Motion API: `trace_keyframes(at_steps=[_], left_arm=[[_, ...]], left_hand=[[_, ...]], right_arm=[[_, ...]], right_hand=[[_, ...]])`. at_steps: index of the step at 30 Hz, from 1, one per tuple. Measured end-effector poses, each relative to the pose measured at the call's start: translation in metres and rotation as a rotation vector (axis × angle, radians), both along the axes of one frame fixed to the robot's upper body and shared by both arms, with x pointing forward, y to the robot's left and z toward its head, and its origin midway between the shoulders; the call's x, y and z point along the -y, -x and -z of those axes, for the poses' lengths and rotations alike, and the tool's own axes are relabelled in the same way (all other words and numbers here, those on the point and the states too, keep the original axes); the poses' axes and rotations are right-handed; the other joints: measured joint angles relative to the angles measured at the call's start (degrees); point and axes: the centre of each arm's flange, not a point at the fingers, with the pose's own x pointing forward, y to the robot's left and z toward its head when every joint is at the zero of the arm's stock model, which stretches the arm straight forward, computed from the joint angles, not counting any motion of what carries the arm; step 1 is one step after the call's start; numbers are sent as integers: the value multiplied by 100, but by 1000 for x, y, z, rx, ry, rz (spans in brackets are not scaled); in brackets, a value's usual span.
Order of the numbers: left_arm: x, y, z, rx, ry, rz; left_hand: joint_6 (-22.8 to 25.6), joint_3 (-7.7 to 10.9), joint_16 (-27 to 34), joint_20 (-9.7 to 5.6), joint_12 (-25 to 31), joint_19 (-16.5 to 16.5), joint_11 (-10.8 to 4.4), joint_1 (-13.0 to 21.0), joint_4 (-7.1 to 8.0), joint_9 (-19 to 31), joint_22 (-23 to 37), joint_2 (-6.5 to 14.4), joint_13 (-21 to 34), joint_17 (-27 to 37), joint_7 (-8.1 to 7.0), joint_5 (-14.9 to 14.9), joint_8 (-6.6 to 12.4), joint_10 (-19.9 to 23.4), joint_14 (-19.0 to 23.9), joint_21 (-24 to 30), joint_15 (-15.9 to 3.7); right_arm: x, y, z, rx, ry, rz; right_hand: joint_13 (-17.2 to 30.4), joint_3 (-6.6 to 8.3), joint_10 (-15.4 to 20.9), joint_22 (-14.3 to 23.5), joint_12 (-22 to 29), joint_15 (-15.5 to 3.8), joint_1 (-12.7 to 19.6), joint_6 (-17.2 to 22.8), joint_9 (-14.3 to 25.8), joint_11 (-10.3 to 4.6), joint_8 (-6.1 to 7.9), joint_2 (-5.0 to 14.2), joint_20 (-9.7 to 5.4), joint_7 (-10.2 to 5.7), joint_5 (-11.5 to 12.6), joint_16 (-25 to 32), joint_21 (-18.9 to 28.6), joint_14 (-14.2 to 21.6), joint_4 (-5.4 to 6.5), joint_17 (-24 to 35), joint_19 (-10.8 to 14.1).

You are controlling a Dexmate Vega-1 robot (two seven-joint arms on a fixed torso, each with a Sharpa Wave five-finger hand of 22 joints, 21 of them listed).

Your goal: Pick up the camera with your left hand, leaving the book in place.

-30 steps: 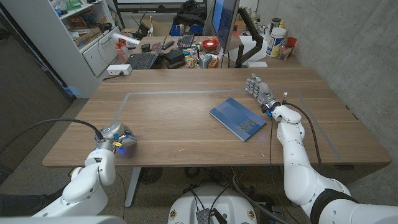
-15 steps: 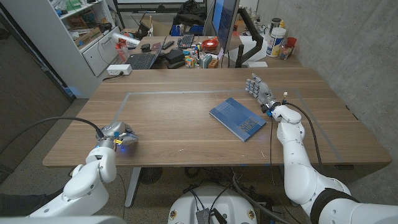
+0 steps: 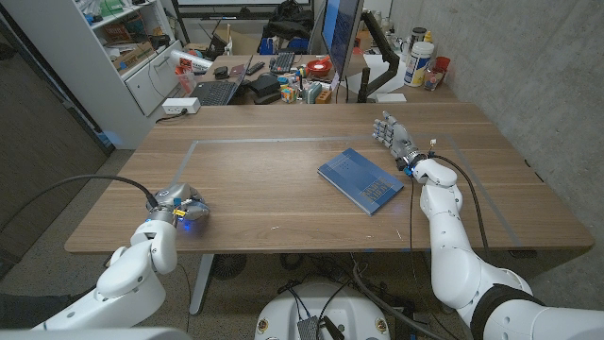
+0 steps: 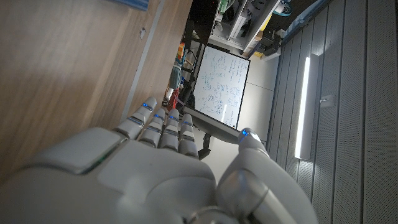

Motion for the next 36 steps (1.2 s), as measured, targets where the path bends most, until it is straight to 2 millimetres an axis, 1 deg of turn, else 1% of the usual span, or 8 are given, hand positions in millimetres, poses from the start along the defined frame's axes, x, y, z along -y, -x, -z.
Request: trace_keyframes(at_steps=[3,6,7,18,20,22,30,36], left_arm=[[-1,1,0,-6,7,-10],[-1,2,-1,-5,6,-14],[-1,3,-2,-5,5,-15],[0,7,-7,2,-6,-19],[0,8,-8,4,-7,-19],[1,8,-8,6,-8,-19],[5,12,-13,23,-14,-9],[7,15,-17,40,-17,-5]], left_hand=[[26,23,-9,0,0,0,-30,1,23,0,0,1,0,22,6,-6,0,31,1,-27,1],[46,23,-9,0,0,0,-19,6,23,0,0,6,0,34,26,-17,0,44,19,-27,18],[46,23,-9,0,0,0,-10,6,23,-1,0,6,0,35,26,-17,0,53,19,-27,18],[69,47,-32,0,0,0,-23,21,48,-2,1,21,27,45,3,-28,0,65,44,-48,43],[79,46,-40,0,0,0,-40,82,48,-2,1,82,26,50,-2,-43,0,83,44,-48,43],[108,46,-43,0,0,0,-40,89,49,-4,1,88,27,51,27,-44,0,83,44,-48,43],[108,39,-50,0,0,0,-49,99,55,1,1,98,53,56,27,-26,-1,135,44,-48,43],[138,79,-55,-21,-1,22,-42,105,60,1,1,104,52,84,-4,-25,0,145,74,-70,73]], right_arm=[[0,0,-1,2,0,0],[0,0,-2,4,0,0],[0,-1,-2,4,0,0],[0,-1,-1,5,-3,-1],[0,-1,-1,6,-3,-1],[0,-1,-1,6,-4,0],[2,0,-1,9,-7,1],[2,1,-1,11,-9,0]], right_hand=[[0,0,0,0,0,0,0,0,0,0,0,0,0,0,0,0,-22,0,0,0,0],[0,0,0,0,0,0,0,0,0,0,0,0,32,0,0,0,-22,0,0,0,32],[0,0,21,0,0,0,0,0,0,-20,0,0,32,0,0,0,-22,0,0,0,31],[0,0,53,0,0,0,0,0,0,-10,0,0,31,0,0,0,-44,0,0,-1,31],[0,0,53,0,0,0,0,0,0,-10,0,0,31,0,0,0,-44,0,0,-1,31],[0,0,53,-1,0,0,0,0,0,-10,0,0,31,0,0,0,-44,0,0,-1,31],[0,0,52,-1,0,0,0,0,0,-10,0,0,31,0,0,0,-44,0,0,-1,30],[0,0,52,-1,0,0,0,0,0,-10,0,0,31,0,0,0,-44,-1,0,-1,30]])
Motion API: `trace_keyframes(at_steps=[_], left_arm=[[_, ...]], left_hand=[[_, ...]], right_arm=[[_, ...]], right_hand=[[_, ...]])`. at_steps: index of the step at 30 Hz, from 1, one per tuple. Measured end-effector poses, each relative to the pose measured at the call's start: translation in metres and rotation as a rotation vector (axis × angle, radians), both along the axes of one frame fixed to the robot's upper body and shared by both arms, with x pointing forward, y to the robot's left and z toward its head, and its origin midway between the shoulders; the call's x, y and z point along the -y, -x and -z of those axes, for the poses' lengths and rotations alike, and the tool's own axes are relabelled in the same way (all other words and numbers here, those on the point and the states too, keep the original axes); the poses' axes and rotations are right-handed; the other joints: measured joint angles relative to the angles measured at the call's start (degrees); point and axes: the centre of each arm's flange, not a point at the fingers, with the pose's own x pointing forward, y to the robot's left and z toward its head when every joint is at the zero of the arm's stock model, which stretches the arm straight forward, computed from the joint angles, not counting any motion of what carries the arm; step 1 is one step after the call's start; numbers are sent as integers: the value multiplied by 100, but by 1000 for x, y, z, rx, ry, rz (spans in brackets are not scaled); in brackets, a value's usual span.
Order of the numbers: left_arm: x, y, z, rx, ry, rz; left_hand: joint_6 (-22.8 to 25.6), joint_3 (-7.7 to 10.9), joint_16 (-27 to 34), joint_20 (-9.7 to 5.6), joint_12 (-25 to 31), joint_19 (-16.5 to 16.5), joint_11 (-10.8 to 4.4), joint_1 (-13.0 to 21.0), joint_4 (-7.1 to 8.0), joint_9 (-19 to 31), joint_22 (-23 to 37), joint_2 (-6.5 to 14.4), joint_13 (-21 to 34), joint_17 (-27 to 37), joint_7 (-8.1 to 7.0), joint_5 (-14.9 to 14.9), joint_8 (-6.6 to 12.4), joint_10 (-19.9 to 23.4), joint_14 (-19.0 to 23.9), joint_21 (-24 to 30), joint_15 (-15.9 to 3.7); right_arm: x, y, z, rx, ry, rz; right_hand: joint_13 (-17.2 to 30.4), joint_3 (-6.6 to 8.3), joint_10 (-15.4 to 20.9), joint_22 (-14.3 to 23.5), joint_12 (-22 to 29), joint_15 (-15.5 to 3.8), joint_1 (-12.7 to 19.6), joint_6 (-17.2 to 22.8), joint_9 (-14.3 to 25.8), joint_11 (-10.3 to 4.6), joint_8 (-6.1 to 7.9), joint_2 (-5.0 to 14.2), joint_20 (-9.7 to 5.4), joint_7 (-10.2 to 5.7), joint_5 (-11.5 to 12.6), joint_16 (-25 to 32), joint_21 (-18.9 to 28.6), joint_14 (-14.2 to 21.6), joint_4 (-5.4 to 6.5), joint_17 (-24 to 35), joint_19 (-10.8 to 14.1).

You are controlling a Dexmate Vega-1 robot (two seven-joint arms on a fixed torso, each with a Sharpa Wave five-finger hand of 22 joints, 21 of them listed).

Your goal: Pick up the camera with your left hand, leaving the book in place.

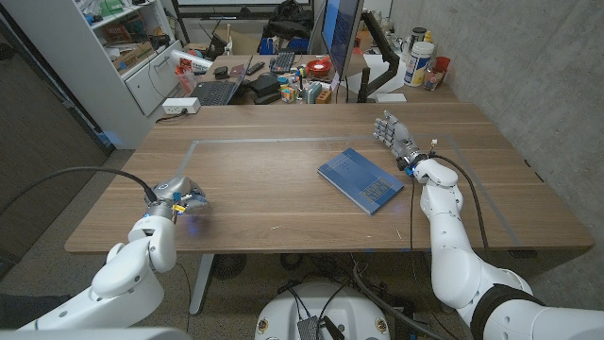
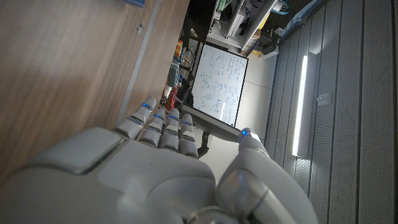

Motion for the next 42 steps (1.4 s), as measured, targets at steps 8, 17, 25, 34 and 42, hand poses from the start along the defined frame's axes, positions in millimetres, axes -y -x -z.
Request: trace_keyframes(at_steps=[8,17,25,34,42], left_arm=[[3,2,-5,18,-3,9],[9,3,-13,46,-5,35],[12,4,-20,71,-7,52],[18,6,-29,99,-14,69],[21,12,-36,120,-22,75]], left_hand=[[26,0,-20,-10,-34,10,-20,0,0,-1,0,0,27,0,26,0,0,21,24,0,24],[31,1,-22,-9,-38,9,9,0,1,-2,0,0,29,26,31,-2,0,53,28,0,28],[63,41,-38,-40,-55,41,-11,0,6,0,0,0,55,27,22,-14,0,72,62,0,62],[91,97,9,-95,-84,90,10,0,-16,27,14,0,81,53,30,-17,-1,112,176,0,176],[91,98,52,-135,-119,89,10,0,-17,27,14,0,118,53,30,1,-1,112,267,-22,266]], right_arm=[[1,0,0,2,1,-2],[3,1,-1,5,0,0],[5,2,-2,8,-1,2],[6,2,-3,13,-4,4],[6,1,-2,12,-8,5]], right_hand=[[0,0,0,0,0,0,0,0,0,0,0,0,0,0,0,0,-36,0,0,0,0],[0,-10,0,-1,0,0,-1,0,0,0,0,1,-3,0,0,0,-44,0,-10,0,2],[0,-18,0,-1,0,31,-46,0,0,0,0,47,-32,0,0,0,-44,31,-17,0,31],[0,-17,-1,-1,0,31,-46,0,0,0,0,46,-31,0,0,0,-44,31,-17,-1,31],[0,-17,-1,-1,0,31,-46,0,0,0,0,46,-31,0,0,0,-83,31,-17,-1,31]])
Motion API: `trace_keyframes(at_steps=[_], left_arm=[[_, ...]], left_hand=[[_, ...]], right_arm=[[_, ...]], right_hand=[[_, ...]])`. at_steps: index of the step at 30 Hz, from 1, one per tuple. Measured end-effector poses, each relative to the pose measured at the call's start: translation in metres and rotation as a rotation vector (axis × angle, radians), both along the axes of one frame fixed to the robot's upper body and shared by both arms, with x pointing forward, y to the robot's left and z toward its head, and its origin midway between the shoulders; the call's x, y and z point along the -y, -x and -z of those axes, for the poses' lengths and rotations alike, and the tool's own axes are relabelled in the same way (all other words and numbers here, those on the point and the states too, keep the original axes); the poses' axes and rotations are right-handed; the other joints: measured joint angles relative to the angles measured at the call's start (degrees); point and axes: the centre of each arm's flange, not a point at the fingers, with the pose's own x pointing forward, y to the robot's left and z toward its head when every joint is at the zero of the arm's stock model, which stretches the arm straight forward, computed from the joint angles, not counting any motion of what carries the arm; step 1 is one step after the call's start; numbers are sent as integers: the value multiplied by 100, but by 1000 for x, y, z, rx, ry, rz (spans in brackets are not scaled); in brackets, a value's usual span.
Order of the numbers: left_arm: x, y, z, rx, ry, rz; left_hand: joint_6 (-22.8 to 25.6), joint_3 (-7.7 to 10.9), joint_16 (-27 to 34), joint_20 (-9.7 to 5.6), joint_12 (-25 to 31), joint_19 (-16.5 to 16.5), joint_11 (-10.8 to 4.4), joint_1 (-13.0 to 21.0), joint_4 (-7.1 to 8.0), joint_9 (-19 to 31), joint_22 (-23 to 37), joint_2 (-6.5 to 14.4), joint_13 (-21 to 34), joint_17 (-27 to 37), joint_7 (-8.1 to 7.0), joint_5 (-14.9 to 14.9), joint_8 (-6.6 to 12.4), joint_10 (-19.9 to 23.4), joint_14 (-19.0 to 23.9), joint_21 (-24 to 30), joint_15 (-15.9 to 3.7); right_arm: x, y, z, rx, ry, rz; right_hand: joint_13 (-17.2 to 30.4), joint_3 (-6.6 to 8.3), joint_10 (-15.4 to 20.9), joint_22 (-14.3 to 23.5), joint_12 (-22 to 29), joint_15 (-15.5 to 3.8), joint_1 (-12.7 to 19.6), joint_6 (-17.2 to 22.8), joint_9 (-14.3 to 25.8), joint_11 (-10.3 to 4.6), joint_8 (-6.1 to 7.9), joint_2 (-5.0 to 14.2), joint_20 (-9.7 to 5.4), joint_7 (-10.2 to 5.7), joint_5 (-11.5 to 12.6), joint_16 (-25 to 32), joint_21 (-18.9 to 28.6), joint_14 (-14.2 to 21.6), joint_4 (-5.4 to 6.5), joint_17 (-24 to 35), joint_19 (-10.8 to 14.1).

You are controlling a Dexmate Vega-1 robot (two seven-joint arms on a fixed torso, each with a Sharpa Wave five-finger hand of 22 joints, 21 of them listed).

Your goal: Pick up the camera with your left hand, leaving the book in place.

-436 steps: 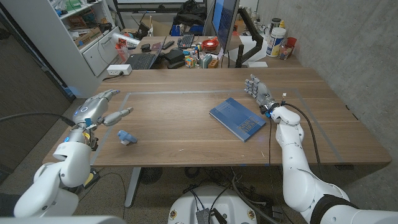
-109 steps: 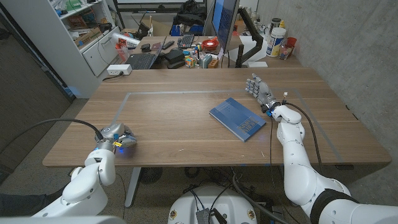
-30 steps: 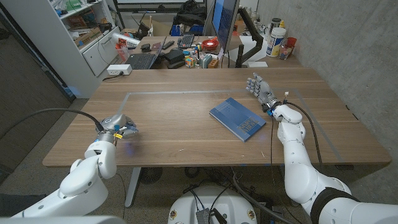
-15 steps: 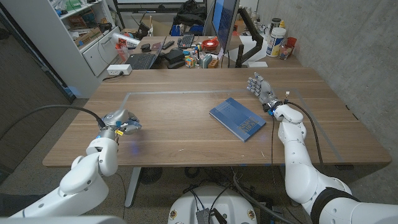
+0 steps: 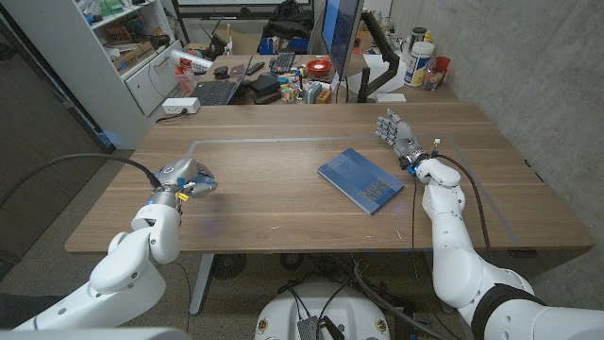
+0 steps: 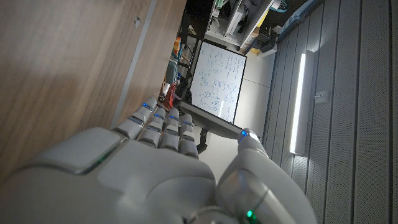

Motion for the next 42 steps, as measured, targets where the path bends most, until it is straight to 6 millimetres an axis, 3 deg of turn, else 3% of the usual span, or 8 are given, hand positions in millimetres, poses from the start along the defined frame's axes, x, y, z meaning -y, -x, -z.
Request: trace_keyframes(at_steps=[24,42], left_arm=[[5,13,-15,64,-6,64],[-7,15,-22,130,47,107]], left_hand=[[73,38,-29,-31,0,-32,12,0,8,-4,-1,0,46,27,31,-4,-21,50,28,0,28],[114,88,-51,-41,-21,-20,22,0,7,-1,-1,0,89,29,52,-39,-23,103,57,0,57]], right_arm=[[-6,0,1,0,-4,0],[-9,3,-4,14,0,8]], right_hand=[[0,-16,0,0,0,0,31,0,0,0,0,31,0,0,0,0,-43,0,-16,0,0],[0,-15,0,-1,0,0,31,0,0,0,0,30,32,0,0,0,-63,-1,-15,0,31]])
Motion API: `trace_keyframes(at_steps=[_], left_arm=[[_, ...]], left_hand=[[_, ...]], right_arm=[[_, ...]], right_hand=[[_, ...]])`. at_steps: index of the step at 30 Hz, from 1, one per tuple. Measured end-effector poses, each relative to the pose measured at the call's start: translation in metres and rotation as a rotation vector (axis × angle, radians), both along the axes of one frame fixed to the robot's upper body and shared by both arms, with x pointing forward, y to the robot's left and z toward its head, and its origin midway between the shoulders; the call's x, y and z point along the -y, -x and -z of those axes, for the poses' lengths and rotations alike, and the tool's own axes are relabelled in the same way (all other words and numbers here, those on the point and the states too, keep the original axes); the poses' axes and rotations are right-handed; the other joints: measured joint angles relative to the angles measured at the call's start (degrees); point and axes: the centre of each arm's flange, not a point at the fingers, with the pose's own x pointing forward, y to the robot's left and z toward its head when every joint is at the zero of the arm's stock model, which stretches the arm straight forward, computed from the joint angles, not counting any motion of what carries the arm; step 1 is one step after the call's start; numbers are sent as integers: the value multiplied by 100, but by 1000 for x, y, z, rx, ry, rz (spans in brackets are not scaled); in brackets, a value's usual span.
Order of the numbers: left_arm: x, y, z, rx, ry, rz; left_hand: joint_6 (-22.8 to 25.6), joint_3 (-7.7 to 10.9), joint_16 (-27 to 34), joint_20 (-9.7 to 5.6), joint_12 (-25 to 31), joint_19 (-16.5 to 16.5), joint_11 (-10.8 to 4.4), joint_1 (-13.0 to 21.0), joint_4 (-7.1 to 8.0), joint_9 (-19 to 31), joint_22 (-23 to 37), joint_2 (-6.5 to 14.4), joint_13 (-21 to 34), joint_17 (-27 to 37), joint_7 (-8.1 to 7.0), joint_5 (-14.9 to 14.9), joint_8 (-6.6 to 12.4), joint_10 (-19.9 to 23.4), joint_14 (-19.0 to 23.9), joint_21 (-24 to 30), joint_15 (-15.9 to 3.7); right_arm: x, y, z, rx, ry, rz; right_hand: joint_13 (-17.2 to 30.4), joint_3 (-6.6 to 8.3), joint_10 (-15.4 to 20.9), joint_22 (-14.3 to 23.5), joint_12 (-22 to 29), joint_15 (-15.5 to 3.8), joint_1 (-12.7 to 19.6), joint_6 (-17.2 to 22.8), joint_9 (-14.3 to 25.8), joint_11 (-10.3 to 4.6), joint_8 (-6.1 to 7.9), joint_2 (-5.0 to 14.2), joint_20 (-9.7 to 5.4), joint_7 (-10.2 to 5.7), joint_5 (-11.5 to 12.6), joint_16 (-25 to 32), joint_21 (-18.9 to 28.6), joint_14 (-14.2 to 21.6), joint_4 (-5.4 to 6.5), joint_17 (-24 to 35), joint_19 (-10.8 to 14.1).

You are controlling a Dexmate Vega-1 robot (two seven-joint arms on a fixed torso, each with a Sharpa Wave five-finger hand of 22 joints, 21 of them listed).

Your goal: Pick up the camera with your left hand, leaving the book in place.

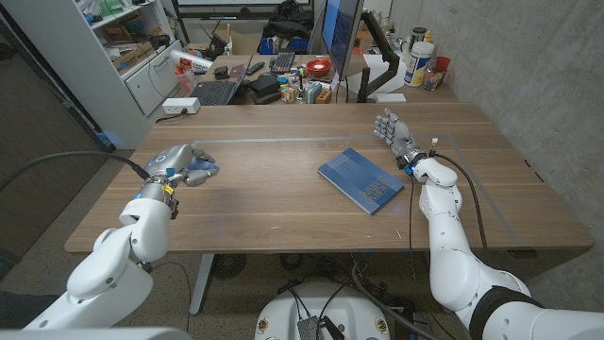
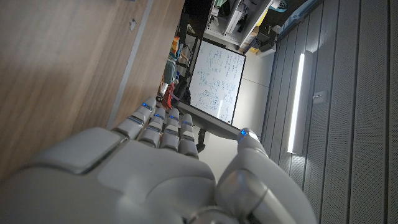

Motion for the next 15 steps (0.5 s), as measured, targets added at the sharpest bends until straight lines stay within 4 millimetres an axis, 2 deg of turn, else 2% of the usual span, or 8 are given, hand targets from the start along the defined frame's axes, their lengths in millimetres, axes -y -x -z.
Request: trace_keyframes(at_steps=[15], left_arm=[[-2,2,-5,35,1,21]], left_hand=[[21,17,-22,11,-15,11,-10,8,17,-3,0,-8,34,25,-20,21,0,9,26,0,26]], right_arm=[[0,3,-3,11,2,4]], right_hand=[[0,0,0,0,0,-22,0,0,0,0,0,0,0,0,0,0,-21,22,0,0,0]])
